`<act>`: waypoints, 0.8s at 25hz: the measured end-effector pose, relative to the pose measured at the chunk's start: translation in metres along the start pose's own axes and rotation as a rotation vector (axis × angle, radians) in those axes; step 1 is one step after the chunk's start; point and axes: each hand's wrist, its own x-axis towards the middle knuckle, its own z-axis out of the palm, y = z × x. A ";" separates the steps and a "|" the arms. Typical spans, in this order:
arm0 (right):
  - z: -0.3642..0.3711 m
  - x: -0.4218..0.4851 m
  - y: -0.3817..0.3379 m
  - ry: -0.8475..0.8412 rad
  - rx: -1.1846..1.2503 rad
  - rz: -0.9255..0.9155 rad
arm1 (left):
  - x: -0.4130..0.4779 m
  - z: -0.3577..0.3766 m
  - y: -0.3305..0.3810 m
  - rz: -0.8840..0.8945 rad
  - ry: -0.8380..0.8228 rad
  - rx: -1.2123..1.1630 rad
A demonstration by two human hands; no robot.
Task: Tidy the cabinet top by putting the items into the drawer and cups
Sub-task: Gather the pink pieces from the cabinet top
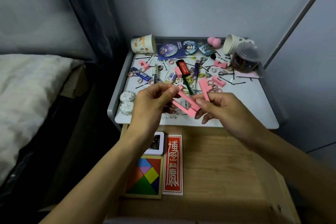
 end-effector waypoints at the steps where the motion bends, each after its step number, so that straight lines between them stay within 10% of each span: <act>1: 0.003 -0.001 0.002 0.016 -0.017 -0.028 | 0.000 0.000 -0.001 0.008 0.024 0.000; 20: 0.016 -0.008 0.006 0.247 -0.216 -0.207 | -0.003 0.002 0.003 -0.043 0.050 -0.106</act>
